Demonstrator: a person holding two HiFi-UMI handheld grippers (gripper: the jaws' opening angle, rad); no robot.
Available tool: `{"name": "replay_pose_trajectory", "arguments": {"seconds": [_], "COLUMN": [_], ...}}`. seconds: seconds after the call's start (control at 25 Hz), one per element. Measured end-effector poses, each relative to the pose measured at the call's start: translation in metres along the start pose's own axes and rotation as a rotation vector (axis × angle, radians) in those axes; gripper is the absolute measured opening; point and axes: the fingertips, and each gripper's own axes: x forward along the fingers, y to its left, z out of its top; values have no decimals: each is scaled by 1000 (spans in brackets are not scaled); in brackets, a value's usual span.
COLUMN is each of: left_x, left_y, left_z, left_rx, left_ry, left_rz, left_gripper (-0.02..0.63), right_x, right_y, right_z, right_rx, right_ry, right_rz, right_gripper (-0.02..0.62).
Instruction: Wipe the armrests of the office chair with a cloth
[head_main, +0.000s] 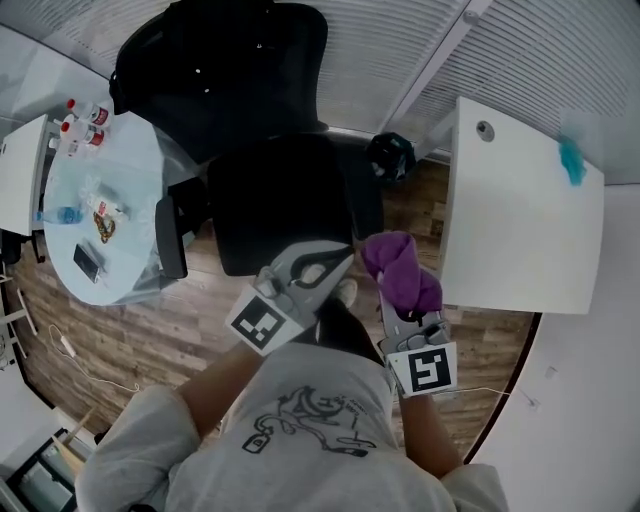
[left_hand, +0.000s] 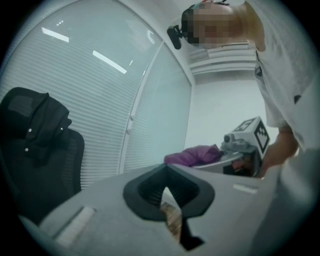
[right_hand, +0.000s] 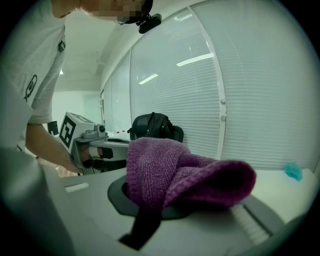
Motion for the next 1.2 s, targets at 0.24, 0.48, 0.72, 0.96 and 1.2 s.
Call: {"name": "replay_pose_trajectory", "arguments": {"seconds": [0.24,0.48,0.72,0.96,1.2], "left_x": [20,31,43,52,56], "left_y": [24,47,62,69,74], "left_z": [-44,-90,-143,-177,-196], "left_rx": [67,-2,3,-4,-20], "left_ry": [32,48,114,147,152], "left_rz": [17,25,1,-19,-43], "left_gripper": [0,0,0,0,2], "right_x": [36,66,96,119,135], "right_y": [-18,-28,-39,-48,-49], "right_z": [-50,-99,-153,-213,-247], "right_rx": [-20,-13,-5,28,33], "right_ry": [82,159,235,325,391], "right_rz": [-4,11,31,37,57], "right_gripper": [29,31,31,30,30]}}
